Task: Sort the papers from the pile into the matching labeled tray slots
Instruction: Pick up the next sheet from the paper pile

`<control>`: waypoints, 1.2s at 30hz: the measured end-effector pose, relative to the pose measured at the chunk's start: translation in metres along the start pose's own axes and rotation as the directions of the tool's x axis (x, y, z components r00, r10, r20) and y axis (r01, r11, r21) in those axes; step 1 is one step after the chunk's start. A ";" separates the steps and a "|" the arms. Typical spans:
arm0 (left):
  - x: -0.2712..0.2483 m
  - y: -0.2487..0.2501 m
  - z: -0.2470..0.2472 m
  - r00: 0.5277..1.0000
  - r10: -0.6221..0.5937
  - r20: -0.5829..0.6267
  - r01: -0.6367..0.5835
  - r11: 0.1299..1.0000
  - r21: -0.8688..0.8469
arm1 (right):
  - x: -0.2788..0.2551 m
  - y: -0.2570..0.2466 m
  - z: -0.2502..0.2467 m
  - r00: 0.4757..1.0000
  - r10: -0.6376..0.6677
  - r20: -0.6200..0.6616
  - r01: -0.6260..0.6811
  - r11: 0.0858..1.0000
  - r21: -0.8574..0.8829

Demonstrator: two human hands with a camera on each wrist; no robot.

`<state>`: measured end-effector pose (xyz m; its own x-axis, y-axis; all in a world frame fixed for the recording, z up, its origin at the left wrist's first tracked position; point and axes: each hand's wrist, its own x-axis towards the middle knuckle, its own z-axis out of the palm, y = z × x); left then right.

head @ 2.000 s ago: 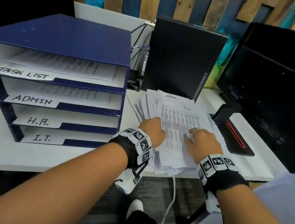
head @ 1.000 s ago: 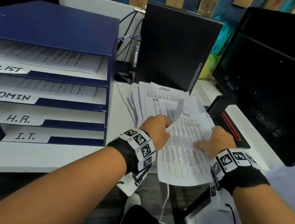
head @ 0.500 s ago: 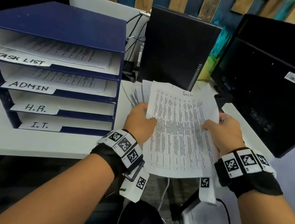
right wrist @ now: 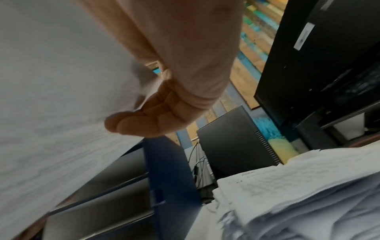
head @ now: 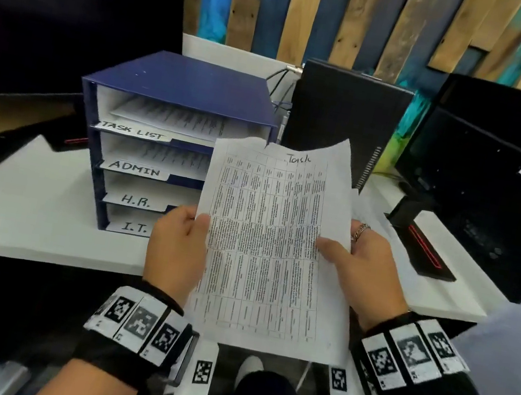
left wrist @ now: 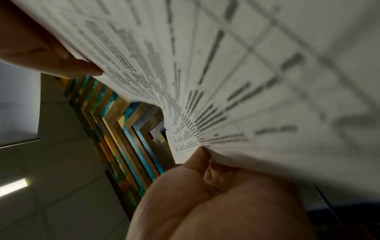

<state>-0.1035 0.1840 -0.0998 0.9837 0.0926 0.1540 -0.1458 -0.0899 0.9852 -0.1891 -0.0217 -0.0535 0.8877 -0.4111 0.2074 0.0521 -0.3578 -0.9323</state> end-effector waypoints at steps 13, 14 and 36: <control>0.074 0.035 -0.103 0.970 0.017 -0.241 0.069 0.936 0.345 | 0.015 -0.027 0.113 0.967 0.144 0.209 -0.190 0.958 0.217; 0.080 0.040 -0.105 0.969 0.014 -0.248 0.076 0.933 0.351 | 0.015 -0.028 0.116 0.963 0.159 0.219 -0.207 0.954 0.217; 0.118 0.053 -0.105 0.975 0.006 -0.222 0.009 0.998 0.068 | 0.063 -0.073 0.113 0.971 0.238 0.015 -0.234 0.941 0.245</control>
<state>-0.0065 0.2946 -0.0220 0.9349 0.3098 0.1730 -0.1296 -0.1558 0.9792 -0.0851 0.0729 -0.0057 0.8814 -0.4718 -0.0250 -0.0468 -0.0345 -0.9983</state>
